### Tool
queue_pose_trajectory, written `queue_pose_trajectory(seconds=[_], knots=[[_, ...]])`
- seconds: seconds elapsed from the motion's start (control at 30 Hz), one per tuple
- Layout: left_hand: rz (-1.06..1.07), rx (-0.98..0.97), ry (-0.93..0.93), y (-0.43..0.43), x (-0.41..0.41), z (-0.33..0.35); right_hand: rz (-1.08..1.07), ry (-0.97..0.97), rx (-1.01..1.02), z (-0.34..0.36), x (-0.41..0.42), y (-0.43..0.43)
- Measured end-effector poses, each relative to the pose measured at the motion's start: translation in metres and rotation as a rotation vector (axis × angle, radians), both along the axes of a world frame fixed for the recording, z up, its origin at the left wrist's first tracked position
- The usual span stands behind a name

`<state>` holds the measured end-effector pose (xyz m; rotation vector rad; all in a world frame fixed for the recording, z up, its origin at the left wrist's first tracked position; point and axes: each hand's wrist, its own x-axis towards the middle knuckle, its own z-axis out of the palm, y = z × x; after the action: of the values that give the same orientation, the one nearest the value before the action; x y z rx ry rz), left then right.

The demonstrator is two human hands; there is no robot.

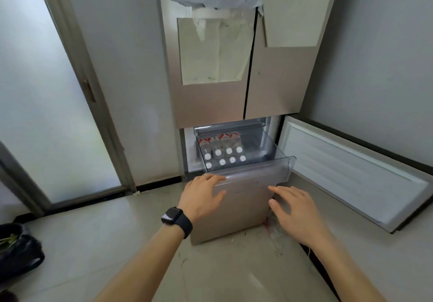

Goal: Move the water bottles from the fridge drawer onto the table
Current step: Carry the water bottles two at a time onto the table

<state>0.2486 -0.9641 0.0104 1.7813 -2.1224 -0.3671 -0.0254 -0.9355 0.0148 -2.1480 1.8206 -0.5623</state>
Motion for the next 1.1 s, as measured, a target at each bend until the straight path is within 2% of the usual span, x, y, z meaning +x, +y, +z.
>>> queue_pose_trajectory(seconds=[0.23,0.43,0.7,0.87,1.03,1.1], knots=[[0.110,0.123,0.070,-0.119,-0.029,-0.046,0.121,-0.028,0.119,-0.044,-0.021,-0.147],[0.246,0.294,0.237,-0.209,-0.063,-0.074,0.251,-0.015,0.261,-0.062,-0.029,-0.265],[0.618,0.491,0.847,-0.314,-0.088,-0.113,0.325,0.050,0.490,-0.108,0.005,-0.390],[0.730,0.624,1.059,-0.369,-0.089,-0.147,0.133,-0.236,0.691,-0.136,0.039,-0.441],[0.877,0.735,1.271,-0.405,-0.087,-0.168,-0.203,-0.724,0.862,-0.207,0.050,-0.495],[0.919,0.735,1.367,-0.415,-0.086,-0.170,-0.282,-0.844,0.918,-0.193,0.059,-0.497]])
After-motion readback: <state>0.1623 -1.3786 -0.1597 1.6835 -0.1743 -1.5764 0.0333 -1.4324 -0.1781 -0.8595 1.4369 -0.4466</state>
